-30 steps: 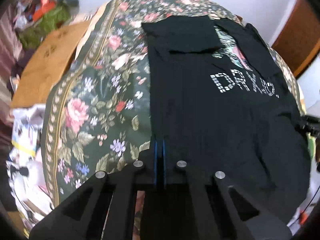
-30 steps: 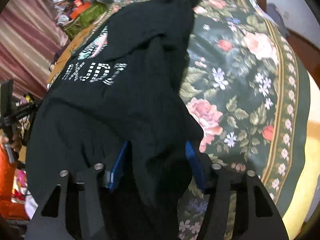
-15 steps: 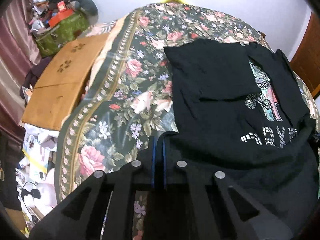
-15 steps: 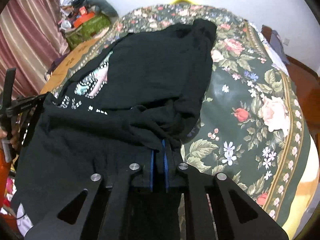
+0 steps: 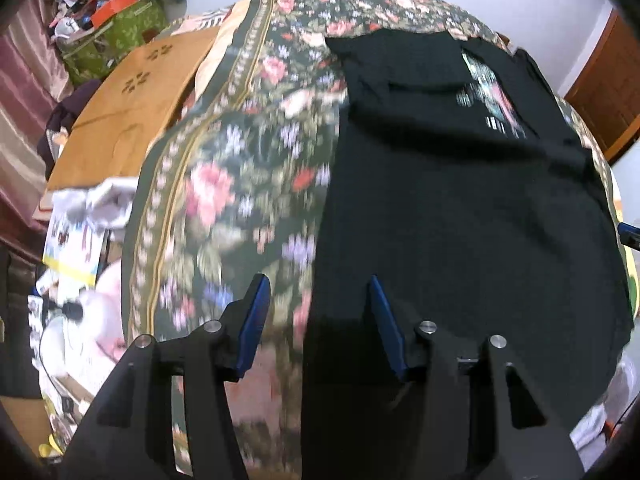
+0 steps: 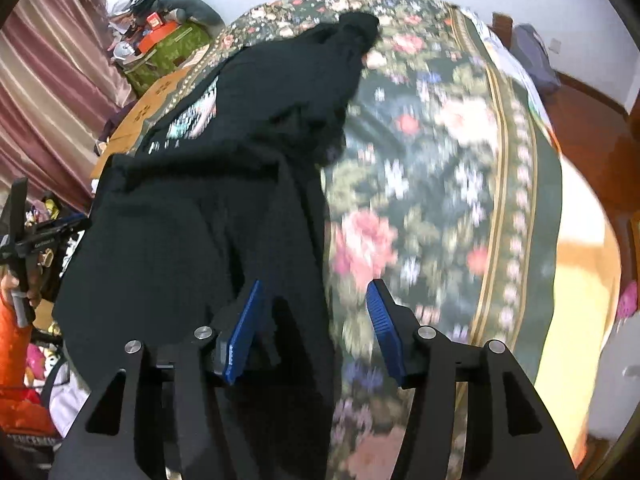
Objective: Fold small clothes
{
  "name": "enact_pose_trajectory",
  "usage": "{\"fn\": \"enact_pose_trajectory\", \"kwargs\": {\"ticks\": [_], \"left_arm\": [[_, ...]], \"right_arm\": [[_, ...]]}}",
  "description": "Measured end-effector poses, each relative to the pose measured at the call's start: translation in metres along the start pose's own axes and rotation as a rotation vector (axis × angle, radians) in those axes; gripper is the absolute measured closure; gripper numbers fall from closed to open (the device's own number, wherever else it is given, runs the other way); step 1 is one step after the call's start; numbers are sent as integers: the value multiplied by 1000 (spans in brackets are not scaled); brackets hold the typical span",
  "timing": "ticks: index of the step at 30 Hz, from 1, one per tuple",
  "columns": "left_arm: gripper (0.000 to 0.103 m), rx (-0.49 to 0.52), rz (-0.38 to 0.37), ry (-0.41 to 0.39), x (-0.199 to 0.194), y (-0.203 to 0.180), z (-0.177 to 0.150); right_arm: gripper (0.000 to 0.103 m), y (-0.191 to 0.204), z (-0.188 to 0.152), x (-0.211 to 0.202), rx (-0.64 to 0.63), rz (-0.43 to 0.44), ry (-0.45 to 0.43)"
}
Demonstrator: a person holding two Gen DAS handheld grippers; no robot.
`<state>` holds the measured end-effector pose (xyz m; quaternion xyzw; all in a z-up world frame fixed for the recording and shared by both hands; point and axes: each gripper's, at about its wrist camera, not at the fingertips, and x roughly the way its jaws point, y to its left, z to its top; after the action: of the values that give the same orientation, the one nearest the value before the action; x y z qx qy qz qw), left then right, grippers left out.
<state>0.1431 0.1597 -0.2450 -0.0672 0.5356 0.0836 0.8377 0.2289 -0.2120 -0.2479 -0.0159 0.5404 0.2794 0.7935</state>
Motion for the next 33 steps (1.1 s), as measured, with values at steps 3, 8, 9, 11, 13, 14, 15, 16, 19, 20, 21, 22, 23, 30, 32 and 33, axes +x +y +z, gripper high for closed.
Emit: {"fn": "enact_pose_trajectory", "kwargs": {"ticks": [3,8,9,11,13,14,15,16,19,20,21,22,23,30,32,33], "left_arm": [[43,-18,3,3,-4,3,-21],[34,-93,-27,14,-12,15,-46],[34,-103,-37,19,-12,17,-48],[35,-130,-70,29,-12,21,-54],[50,-142,-116,33,-12,20,-57],[57,-145,-145,33,-13,19,-57],[69,-142,-161,31,-15,16,-57],[83,-131,-167,29,-17,12,-56],[100,-79,-144,28,-21,-3,-54],[101,-60,-123,16,-26,-8,-53],[101,-55,-126,10,-29,-10,-52],[101,-50,-123,-10,-36,-12,-49],[101,-46,-120,-32,-45,-13,-46],[101,-21,-138,-272,-134,-18,-11],[101,-7,-138,-354,-163,-23,1],[101,-2,-144,-392,-177,-26,7]], "right_arm": [[53,-4,-19,7,35,25,37],[49,-6,-46,15,67,44,61],[49,-8,-49,13,82,51,47],[47,-9,-52,12,94,77,41],[52,-6,-54,11,83,95,37],[60,-4,-55,10,78,107,33],[70,-1,-56,10,73,121,29],[75,4,-56,10,63,130,24],[98,15,-55,6,23,133,5],[98,19,-53,4,8,124,-17],[98,23,-50,2,-4,122,-33],[98,26,-47,-4,-19,119,-58],[98,27,-44,-10,-28,113,-79],[99,34,-9,-76,-66,124,-250],[99,40,3,-99,-88,114,-308],[99,43,9,-108,-95,111,-336]]}}
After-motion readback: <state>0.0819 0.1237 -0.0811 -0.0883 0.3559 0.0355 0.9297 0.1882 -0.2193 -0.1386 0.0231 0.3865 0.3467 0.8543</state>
